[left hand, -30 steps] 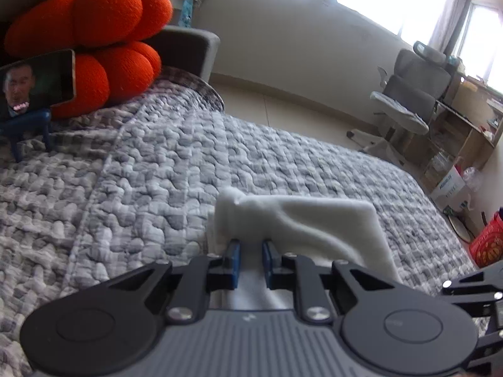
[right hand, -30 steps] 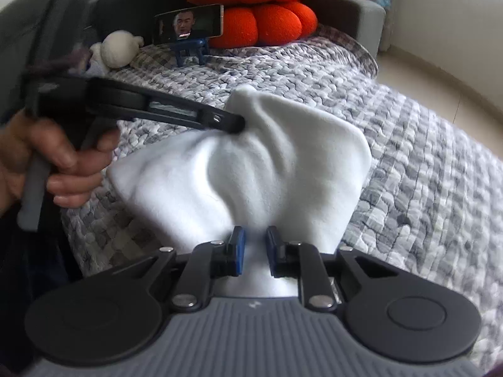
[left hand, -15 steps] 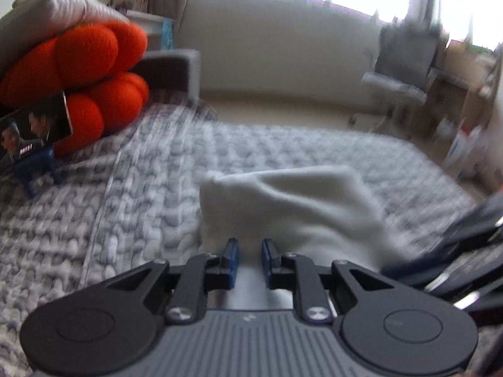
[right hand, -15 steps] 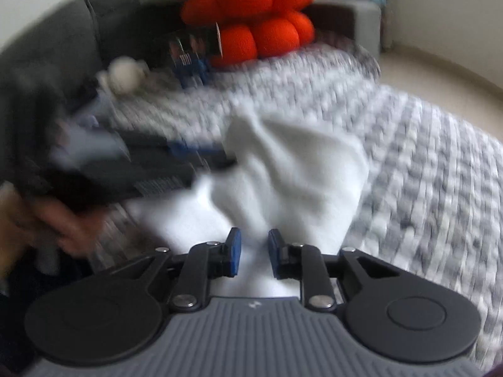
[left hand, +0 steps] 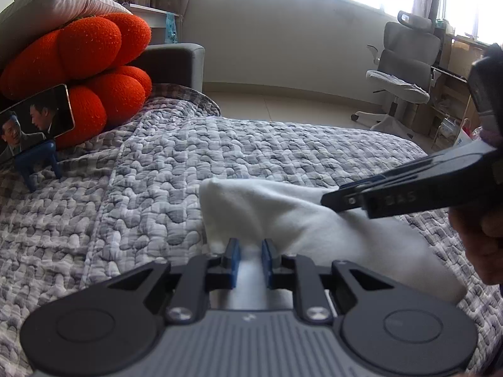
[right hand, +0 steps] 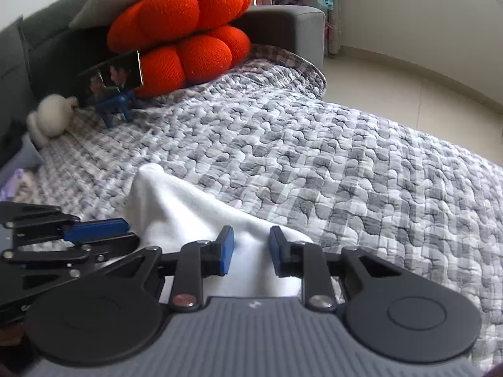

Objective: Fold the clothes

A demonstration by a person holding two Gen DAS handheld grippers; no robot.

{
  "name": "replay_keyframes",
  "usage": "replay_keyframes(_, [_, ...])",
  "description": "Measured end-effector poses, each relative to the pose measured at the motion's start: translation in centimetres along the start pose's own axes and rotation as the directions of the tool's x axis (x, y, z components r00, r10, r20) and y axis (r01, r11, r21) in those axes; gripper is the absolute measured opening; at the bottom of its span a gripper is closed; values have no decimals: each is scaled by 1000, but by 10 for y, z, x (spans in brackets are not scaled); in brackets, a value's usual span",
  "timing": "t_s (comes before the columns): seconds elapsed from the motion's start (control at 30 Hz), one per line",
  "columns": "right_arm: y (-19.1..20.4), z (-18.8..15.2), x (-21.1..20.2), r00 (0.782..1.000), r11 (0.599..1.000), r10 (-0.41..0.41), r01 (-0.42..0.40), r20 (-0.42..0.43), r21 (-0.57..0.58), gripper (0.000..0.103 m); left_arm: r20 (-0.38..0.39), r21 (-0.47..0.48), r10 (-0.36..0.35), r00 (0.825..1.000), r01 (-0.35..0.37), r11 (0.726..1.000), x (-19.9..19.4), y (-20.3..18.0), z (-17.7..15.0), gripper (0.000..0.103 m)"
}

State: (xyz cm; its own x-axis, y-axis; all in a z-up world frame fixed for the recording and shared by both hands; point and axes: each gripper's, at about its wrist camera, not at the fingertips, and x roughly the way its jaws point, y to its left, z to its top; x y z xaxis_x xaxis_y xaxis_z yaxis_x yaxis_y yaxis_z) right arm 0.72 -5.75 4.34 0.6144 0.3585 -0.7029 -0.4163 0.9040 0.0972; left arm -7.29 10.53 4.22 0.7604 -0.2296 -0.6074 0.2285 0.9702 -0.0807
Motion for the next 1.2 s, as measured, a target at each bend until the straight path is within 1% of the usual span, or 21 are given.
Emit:
replay_keyframes(0.13, [1,-2,-1,999,999,-50,50,-1,7,25,7,-19,-9,1000,9,1000,-3,5,2,17])
replay_keyframes(0.27, [13,-5,2,995,995,-103,103,11,-14,25,93,-52,-13,996,18,999,-13,8,10,17])
replay_keyframes(0.43, [11,-5,2,995,995,-103,102,15,2,25,151,-45,-32,988,39,998,-4,4,30,17])
replay_keyframes(0.47, [12,-5,1,994,994,-105,105,19,0,25,131,-30,-28,991,32,999,4,1,32,17])
replay_keyframes(0.53, [12,-6,0,993,994,-111,111,26,-1,25,40,-10,2,999,-2,1000,25,-4,32,17])
replay_keyframes(0.57, [12,-7,-1,993,994,-111,111,30,-1,25,17,-2,16,1000,-16,1000,32,-5,30,17])
replay_keyframes(0.63, [12,-7,-4,993,994,-106,106,49,2,25,8,-4,20,1000,-20,1000,33,-6,30,17])
replay_keyframes(0.77, [15,-6,-17,989,996,-88,89,120,4,26,-7,-51,-3,1000,2,999,34,1,31,17])
replay_keyframes(0.83, [20,-6,-30,983,999,-40,43,180,-11,26,-8,-52,-3,1000,2,999,34,1,31,17])
replay_keyframes(0.87, [23,-6,-34,982,999,-14,20,190,-28,26,-9,-57,-5,1000,4,998,34,2,31,17])
replay_keyframes(0.9, [26,-6,-35,983,999,5,3,185,-45,26,-9,-63,-7,1000,6,998,34,3,31,17])
replay_keyframes(0.93, [27,-8,-31,988,999,6,3,157,-54,26,-10,-69,-9,1000,9,998,35,5,31,17])
replay_keyframes(0.97, [28,-10,-23,994,998,-9,15,110,-57,26,-12,-79,-14,1000,13,997,35,6,32,17])
replay_keyframes(1.0, [27,-12,-18,996,998,-22,27,82,-57,25,-14,-91,-19,1000,18,996,35,8,32,17])
replay_keyframes(1.03, [26,-13,-13,997,998,-35,39,69,-55,25,-14,-91,-17,1000,16,996,35,8,32,17])
replay_keyframes(1.13, [18,-9,-8,999,999,-32,33,34,-6,25,-6,-77,-2,1000,2,997,33,5,32,17])
replay_keyframes(1.2, [21,-9,-5,998,998,-60,61,27,-23,24,8,-62,16,1000,-15,998,29,2,32,17])
